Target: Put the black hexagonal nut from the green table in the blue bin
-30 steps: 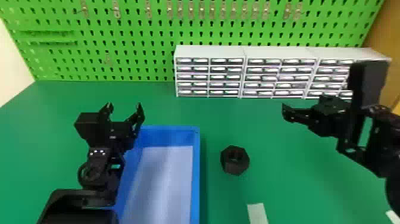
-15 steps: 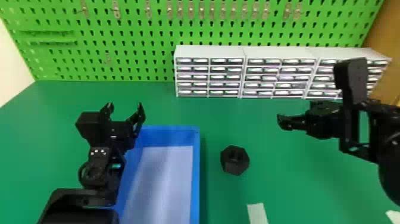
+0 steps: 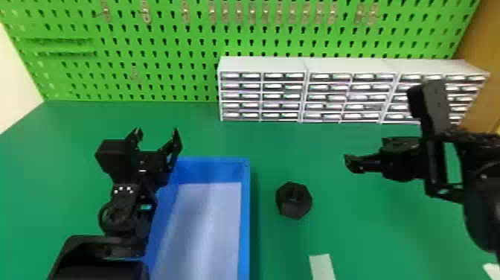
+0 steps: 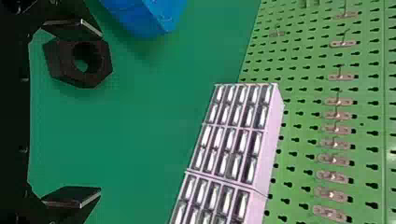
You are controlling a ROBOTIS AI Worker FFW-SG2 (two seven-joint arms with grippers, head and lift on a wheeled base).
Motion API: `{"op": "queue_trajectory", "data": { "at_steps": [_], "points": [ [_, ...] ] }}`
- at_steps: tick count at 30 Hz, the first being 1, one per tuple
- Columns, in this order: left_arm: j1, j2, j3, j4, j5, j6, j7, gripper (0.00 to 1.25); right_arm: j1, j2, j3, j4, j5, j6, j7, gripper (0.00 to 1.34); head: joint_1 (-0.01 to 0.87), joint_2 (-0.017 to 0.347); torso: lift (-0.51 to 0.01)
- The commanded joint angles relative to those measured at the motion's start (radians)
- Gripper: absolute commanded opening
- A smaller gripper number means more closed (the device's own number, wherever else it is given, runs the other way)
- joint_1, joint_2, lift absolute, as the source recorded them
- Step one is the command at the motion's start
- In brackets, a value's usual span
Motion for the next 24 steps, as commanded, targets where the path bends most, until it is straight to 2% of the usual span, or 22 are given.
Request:
{"op": "queue_trajectory", "data": {
  "at_steps": [1, 6, 11, 17, 24],
  "points": [
    [0.0, 0.0, 0.0, 0.0, -0.001, 0.0, 0.0, 0.79, -0.005, -0.001, 0.008, 0.004, 0.042, 0.033, 0.029, 1.21, 0.657, 0.057, -0.095],
    [0.0, 0.0, 0.0, 0.0, -0.001, 0.0, 0.0, 0.79, -0.014, -0.005, 0.026, 0.013, 0.081, 0.07, 0.085, 1.21, 0.657, 0.057, -0.095],
    [0.0, 0.0, -0.002, 0.0, -0.002, 0.0, 0.0, 0.79, -0.031, -0.021, 0.055, 0.039, 0.108, 0.1, 0.157, 1.21, 0.657, 0.057, -0.095],
    [-0.003, 0.0, -0.003, 0.002, -0.004, 0.0, 0.0, 0.79, -0.031, -0.021, 0.068, 0.05, 0.113, 0.105, 0.183, 1.21, 0.657, 0.057, -0.095],
    [0.0, 0.0, -0.003, 0.002, -0.002, 0.0, 0.0, 0.79, -0.039, -0.021, 0.089, 0.082, 0.141, 0.106, 0.245, 1.21, 0.657, 0.057, -0.095]
  ]
}}
